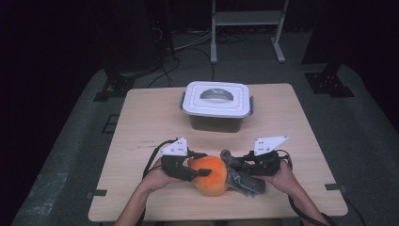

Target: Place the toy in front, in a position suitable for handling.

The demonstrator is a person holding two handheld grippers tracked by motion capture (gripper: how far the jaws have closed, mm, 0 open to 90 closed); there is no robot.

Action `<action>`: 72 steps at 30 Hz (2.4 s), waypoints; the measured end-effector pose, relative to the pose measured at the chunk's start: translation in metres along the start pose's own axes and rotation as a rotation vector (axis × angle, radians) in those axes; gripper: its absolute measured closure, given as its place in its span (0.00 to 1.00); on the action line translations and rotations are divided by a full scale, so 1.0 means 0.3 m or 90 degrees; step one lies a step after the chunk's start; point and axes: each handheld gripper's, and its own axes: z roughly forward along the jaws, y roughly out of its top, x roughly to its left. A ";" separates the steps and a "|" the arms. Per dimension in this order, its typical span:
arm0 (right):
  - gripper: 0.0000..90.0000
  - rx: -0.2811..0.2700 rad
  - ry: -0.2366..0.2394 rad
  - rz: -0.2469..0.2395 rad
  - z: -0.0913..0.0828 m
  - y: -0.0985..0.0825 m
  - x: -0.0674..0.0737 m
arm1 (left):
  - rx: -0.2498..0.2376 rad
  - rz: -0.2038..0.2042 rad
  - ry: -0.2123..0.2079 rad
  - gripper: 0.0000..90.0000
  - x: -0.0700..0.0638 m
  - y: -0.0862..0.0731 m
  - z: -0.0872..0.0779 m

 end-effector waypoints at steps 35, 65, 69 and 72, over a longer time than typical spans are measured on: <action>0.84 -0.027 -0.002 -0.029 0.001 0.044 0.028 | 0.016 0.014 0.042 0.44 -0.015 0.018 0.023; 0.84 0.003 0.000 -0.019 -0.007 0.003 0.014 | 0.027 -0.032 0.008 0.25 0.022 -0.030 0.029; 0.84 0.012 -0.007 -0.014 -0.022 0.009 0.004 | 0.016 -0.020 0.016 0.49 0.016 -0.025 0.034; 0.84 -0.040 -0.008 -0.021 -0.045 0.043 0.017 | 0.012 -0.006 0.018 0.53 0.008 -0.011 0.026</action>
